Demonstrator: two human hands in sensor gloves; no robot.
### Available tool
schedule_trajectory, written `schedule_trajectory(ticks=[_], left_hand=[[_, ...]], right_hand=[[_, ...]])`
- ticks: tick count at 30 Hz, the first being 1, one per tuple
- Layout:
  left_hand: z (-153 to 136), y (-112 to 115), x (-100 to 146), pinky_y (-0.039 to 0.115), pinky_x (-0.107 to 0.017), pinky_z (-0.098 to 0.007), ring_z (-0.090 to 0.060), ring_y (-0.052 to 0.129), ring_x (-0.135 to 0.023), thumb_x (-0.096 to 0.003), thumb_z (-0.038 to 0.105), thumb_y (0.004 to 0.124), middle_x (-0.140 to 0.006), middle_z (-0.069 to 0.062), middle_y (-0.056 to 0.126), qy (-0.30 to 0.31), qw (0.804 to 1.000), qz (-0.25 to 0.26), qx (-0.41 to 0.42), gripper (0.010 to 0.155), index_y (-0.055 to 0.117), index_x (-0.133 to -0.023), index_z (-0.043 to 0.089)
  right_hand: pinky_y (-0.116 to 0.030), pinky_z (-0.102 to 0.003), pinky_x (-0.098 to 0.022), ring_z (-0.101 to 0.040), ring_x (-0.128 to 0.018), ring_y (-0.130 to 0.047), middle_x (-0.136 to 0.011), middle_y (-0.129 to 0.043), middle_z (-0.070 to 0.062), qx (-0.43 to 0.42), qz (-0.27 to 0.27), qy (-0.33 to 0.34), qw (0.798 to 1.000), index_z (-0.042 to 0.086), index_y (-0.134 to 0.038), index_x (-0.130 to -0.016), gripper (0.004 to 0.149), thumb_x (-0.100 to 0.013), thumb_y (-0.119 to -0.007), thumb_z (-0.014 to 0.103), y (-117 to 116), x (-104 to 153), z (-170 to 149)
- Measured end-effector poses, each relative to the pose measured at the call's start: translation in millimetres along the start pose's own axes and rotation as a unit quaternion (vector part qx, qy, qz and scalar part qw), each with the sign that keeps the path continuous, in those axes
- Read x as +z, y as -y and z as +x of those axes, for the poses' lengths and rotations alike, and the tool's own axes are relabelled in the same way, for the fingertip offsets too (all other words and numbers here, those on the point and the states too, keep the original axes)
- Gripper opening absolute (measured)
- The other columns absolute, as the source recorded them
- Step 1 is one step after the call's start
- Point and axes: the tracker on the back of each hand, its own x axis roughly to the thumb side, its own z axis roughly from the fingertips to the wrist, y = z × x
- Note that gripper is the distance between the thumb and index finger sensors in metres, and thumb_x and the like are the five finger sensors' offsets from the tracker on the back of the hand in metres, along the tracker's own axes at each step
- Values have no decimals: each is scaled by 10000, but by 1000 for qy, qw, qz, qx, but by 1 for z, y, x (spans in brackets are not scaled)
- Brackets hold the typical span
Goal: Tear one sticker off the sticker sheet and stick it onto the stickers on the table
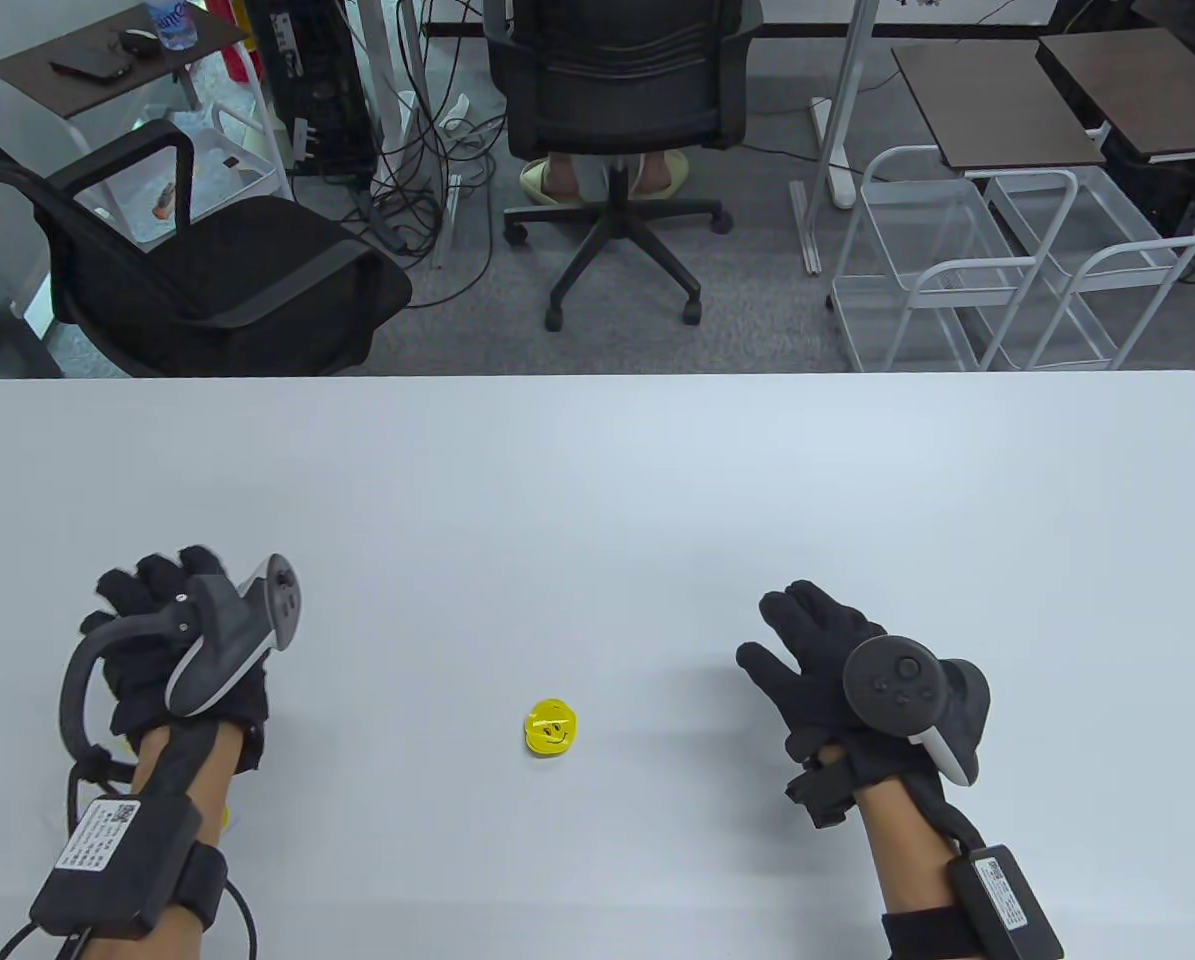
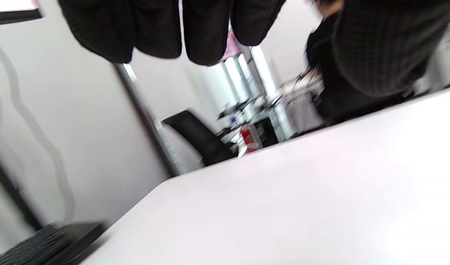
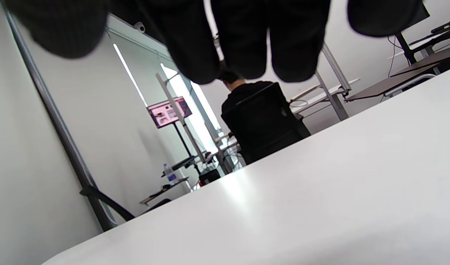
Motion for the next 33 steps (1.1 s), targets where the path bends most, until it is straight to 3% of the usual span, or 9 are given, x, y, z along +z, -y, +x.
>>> schedule_trajectory(ticks=[4, 11, 17, 25, 31, 33], left_hand=[[39, -24, 9, 525, -772, -633, -496, 364, -1125, -423, 656, 837, -1239, -147, 371, 74, 994, 66, 40, 1002, 323, -1158, 208], [81, -33, 28, 488, -777, -641, -507, 308, -1121, -418, 674, 824, -1243, -146, 348, 148, 975, 130, 102, 1017, 312, -1159, 201], [97, -26, 40, 466, -773, -652, -521, 284, -1115, -424, 671, 826, -1243, -152, 348, 161, 960, 136, 185, 1018, 313, -1162, 191], [114, -1, 52, 462, -771, -656, -520, 287, -1114, -431, 674, 819, -1243, -148, 360, 180, 953, 138, 201, 1010, 316, -1163, 194], [116, 14, 55, 446, -757, -668, -522, 283, -1104, -431, 651, 831, -1232, -150, 379, 206, 936, 143, 247, 988, 348, -1154, 181], [115, 12, 60, 485, -755, -662, -520, 350, -1106, -437, 649, 815, -1221, -160, 453, 208, 926, 186, 253, 948, 398, -1149, 183]], right_hand=[[-505, -818, -638, -576, -964, -688, -1113, -697, -232, 3, -1, -3, 1000, 132, -742, -1016, 725, -464, -696, 601, 0, 0, -1], [-491, -821, -641, -584, -974, -664, -1123, -678, -232, 5, 2, -9, 1000, 137, -725, -1028, 738, -460, -690, 607, 0, 1, -2], [-487, -823, -640, -587, -975, -657, -1127, -668, -233, 10, 6, -8, 1000, 141, -713, -1035, 750, -456, -685, 616, -4, 1, 0], [-487, -822, -638, -589, -974, -653, -1128, -661, -238, 7, 3, -1, 1000, 140, -705, -1040, 755, -457, -677, 619, -8, 2, 9], [-482, -823, -639, -591, -978, -643, -1132, -654, -236, 15, 14, 17, 1000, 144, -697, -1045, 763, -454, -670, 626, -17, 2, 20], [-480, -824, -638, -595, -980, -633, -1131, -655, -235, 13, 12, 20, 1000, 145, -696, -1044, 763, -454, -665, 626, -21, 2, 24]])
